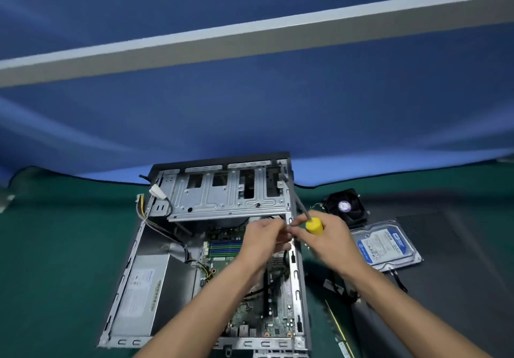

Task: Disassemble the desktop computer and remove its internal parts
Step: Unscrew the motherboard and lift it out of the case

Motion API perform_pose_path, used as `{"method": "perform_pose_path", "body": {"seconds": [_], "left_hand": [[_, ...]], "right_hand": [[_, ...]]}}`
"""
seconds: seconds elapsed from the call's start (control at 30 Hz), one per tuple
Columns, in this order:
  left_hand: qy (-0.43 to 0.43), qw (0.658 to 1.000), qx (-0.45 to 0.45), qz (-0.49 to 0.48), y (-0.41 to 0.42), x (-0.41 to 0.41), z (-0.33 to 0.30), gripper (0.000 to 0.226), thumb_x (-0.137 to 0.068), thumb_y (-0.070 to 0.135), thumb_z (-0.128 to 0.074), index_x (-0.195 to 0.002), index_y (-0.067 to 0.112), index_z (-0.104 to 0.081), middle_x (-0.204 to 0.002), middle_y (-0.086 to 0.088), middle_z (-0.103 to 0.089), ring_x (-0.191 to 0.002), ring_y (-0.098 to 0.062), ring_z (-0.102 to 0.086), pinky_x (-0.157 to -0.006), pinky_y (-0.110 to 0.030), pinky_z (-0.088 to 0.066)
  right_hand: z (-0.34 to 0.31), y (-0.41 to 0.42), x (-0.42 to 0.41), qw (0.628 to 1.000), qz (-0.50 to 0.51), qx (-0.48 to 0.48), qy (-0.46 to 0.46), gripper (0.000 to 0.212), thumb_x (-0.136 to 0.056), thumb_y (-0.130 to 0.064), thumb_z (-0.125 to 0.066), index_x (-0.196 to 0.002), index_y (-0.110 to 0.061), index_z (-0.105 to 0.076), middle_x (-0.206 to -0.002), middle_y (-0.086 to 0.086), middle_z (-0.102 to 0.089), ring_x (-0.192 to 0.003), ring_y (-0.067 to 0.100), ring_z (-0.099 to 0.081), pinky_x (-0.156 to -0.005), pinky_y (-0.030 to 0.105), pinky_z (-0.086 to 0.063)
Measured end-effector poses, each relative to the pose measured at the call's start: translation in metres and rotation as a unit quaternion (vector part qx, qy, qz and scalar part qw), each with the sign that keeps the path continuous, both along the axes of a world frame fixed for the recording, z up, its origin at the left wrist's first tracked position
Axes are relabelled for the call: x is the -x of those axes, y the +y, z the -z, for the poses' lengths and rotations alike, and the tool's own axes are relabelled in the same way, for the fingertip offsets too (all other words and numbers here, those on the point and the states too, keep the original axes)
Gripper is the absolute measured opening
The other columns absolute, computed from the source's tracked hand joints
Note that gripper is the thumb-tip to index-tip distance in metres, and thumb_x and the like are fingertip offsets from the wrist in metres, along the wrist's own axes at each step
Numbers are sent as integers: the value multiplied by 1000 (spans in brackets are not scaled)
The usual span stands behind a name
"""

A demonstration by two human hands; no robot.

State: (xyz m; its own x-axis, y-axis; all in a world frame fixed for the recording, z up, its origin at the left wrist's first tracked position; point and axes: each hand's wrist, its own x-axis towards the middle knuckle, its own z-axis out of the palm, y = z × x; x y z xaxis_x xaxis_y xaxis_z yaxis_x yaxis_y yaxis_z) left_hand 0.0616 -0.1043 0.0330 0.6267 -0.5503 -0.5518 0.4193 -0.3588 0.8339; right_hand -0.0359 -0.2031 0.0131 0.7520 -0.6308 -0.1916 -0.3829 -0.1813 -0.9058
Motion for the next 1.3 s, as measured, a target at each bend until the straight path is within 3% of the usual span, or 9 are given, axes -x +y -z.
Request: {"method": "perform_pose_path", "body": {"seconds": [0.07, 0.17, 0.33, 0.5, 0.63, 0.9, 1.0, 1.13, 1.3], "left_hand": [[14, 1000, 6, 14, -9, 8, -6, 25, -91, 4, -47, -70, 5, -60, -57, 2, -62, -57, -10, -55, -63, -25, -52], [34, 999, 5, 14, -19, 18, -11, 22, -91, 5, -48, -73, 5, -62, -75, -5, -67, -56, -11, -55, -61, -26, -51], [71, 996, 1, 48, -32, 27, -15, 19, -93, 5, -44, -92, 2, -62, -54, 1, -59, -50, -10, -56, -62, -27, -53], [33, 997, -26, 57, -37, 25, -14, 22, -94, 2, -44, -74, 10, -45, -63, -4, -64, -53, -16, -57, -61, -31, -55], [-11, 994, -55, 88, -37, 22, -11, 20, -95, 4, -49, -75, 5, -52, -61, -9, -63, -50, -16, -60, -53, -26, -55], [-33, 987, -88, 128, -44, 19, -4, 27, -98, 5, -41, -78, 4, -59, -56, -7, -61, -40, -13, -56, -41, -23, -49], [-97, 972, -123, 173, -45, 17, 3, 27, -98, 9, -40, -77, 8, -57, -54, -4, -60, -36, -13, -52, -38, -21, -42], [-271, 912, -185, 246, -44, 15, 15, 31, -94, 16, -48, -63, 18, -55, -45, 1, -59, -32, -7, -46, -43, -22, -40], [-373, 875, -182, 250, -42, 15, 23, 21, -92, 27, -51, -78, 17, -62, -58, 1, -65, -57, -15, -59, -60, -29, -47]], "right_hand": [[-2, -4, 3, 1000, 6, -13, -21, 15, -77, -28, -75, -78, -40, -65, -66, -18, -66, -56, -1, -56, -56, 28, -45], [0, -10, 10, 998, 35, -31, -45, 22, -77, -22, -76, -76, -41, -65, -58, -20, -62, -47, -5, -51, -52, 21, -35], [7, -15, 20, 998, 53, -19, -39, 21, -77, -25, -74, -78, -44, -64, -66, -19, -66, -51, -3, -53, -53, 26, -42], [12, -18, 22, 997, 68, 8, -21, 19, -77, -25, -74, -67, -38, -64, -65, -15, -66, -60, 6, -58, -60, 30, -48], [16, -21, 26, 997, 26, 64, 23, 7, -80, -30, -71, -76, -33, -67, -75, -8, -70, -74, 15, -63, -68, 33, -50], [19, -18, 29, 990, -1, 136, 37, 9, -84, -24, -65, -74, -24, -63, -65, -1, -63, -64, 23, -55, -55, 30, -33], [20, -19, 26, 982, -4, 175, 72, 7, -84, -25, -62, -77, -22, -64, -70, 4, -67, -71, 28, -59, -56, 30, -31], [28, -22, 24, 983, -7, 156, 98, 23, -88, -26, -59, -67, -20, -52, -66, 6, -62, -67, 30, -54, -55, 30, -28], [44, -25, 22, 993, 62, 42, 94, 23, -88, -26, -60, -69, -13, -59, -57, -1, -56, -62, 23, -54, -51, 28, -30]]}}
